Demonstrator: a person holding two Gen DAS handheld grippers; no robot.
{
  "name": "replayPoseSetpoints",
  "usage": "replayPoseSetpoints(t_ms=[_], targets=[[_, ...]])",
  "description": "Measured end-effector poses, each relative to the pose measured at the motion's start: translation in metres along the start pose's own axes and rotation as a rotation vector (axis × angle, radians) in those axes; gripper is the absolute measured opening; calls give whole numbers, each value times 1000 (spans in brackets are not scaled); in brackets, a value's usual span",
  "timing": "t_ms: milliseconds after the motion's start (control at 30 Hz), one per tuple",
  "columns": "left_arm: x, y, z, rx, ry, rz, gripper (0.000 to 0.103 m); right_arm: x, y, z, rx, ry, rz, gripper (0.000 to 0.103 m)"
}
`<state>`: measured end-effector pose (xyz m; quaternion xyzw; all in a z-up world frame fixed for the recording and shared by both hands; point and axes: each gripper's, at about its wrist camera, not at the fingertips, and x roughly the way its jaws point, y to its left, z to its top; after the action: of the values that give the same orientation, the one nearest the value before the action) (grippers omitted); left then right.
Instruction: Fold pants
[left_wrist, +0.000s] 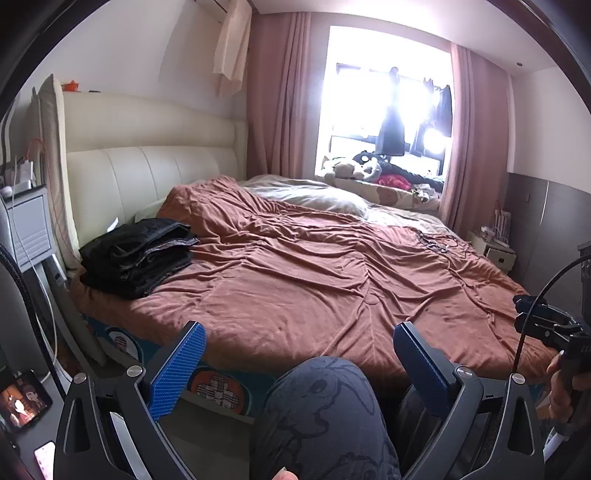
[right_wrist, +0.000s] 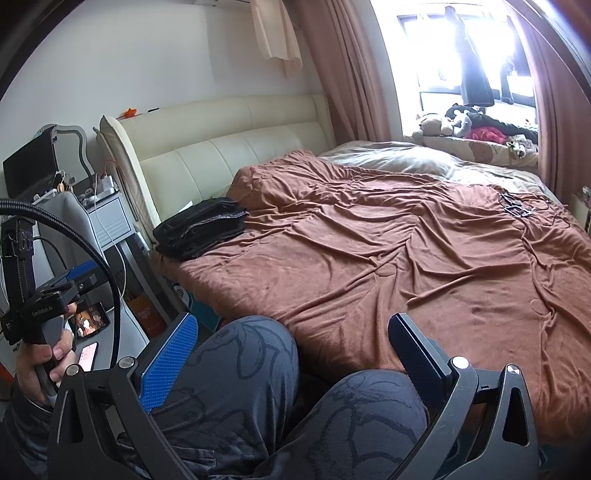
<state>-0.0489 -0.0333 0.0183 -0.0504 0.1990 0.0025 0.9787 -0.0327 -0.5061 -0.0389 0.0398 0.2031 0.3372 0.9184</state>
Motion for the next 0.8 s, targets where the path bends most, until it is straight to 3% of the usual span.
replayPoseSetpoints(t_ms=[800], targets=[[-5, -2, 0, -5, 1, 1, 102, -1, 5, 2, 2, 1, -4, 103]])
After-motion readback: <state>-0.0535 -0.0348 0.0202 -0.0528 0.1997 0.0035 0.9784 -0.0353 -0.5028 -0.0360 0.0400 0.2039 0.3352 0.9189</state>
